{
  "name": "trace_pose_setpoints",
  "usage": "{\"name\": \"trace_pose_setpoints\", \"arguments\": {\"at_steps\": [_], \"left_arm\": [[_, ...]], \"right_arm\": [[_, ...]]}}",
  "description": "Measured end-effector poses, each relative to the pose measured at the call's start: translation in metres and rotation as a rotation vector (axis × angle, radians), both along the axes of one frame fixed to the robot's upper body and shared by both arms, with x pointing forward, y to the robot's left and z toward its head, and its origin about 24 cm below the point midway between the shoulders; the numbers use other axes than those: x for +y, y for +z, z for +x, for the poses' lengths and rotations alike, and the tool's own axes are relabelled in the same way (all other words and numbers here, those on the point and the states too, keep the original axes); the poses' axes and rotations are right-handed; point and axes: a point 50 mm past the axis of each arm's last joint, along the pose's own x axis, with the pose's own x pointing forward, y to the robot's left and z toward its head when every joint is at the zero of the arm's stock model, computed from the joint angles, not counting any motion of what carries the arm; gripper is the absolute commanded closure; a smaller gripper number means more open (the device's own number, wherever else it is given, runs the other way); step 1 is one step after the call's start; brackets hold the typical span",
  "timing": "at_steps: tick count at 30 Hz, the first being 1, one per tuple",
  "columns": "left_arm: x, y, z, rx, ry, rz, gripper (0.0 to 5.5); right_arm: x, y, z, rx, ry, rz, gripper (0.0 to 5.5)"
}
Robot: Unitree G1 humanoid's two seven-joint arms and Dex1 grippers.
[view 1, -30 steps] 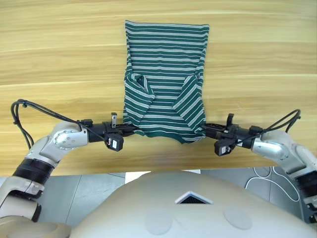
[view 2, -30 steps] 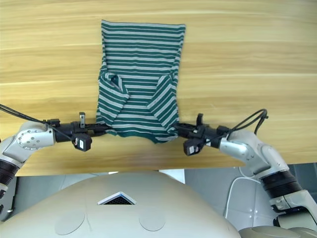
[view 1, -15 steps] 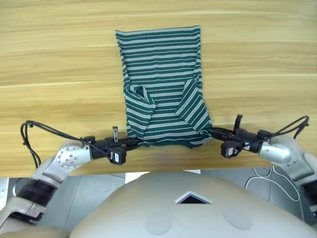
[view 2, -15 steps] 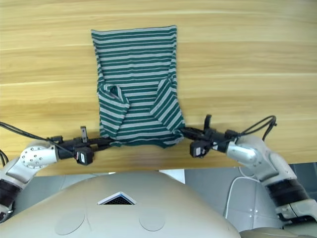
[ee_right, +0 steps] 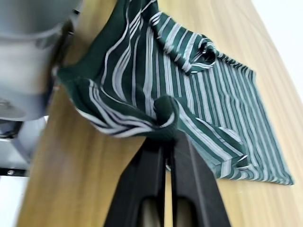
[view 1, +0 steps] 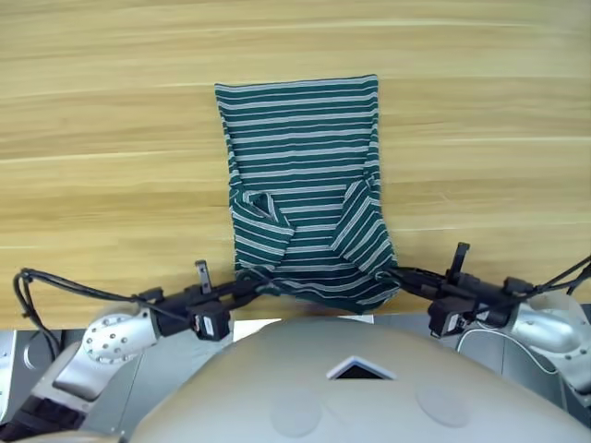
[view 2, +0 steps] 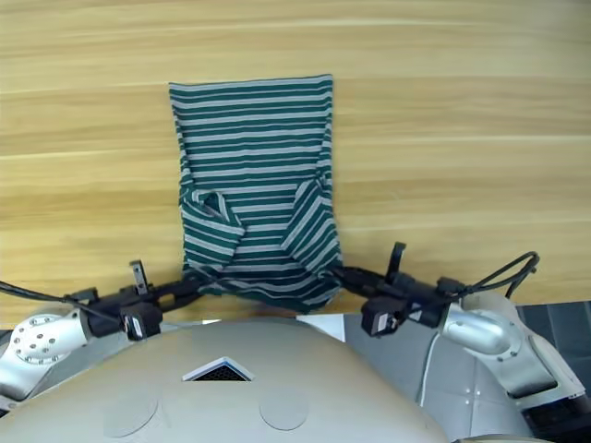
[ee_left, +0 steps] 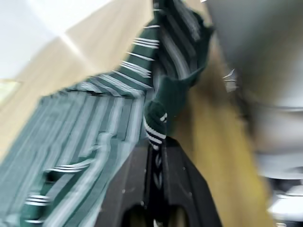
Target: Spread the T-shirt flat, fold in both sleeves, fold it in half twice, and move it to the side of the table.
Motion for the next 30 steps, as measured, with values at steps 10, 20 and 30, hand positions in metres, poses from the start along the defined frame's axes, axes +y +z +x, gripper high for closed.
{"name": "trace_pose_setpoints", "arguments": {"at_steps": [10, 20, 30], "left_arm": [[-0.004, 0.016, 0.11, -0.413, 0.218, -0.044, 5.45], [-0.008, -0.002, 0.203, -0.483, 0.375, 0.055, 5.45], [-0.004, -0.02, 0.226, -0.451, 0.449, 0.086, 5.45]], "right_arm": [[0.028, 0.011, 0.103, -0.361, -0.188, 0.127, 5.5], [0.042, 0.01, 0.195, -0.529, -0.425, 0.119, 5.5], [0.055, -0.012, 0.229, -0.518, -0.503, 0.089, 5.5]]}}
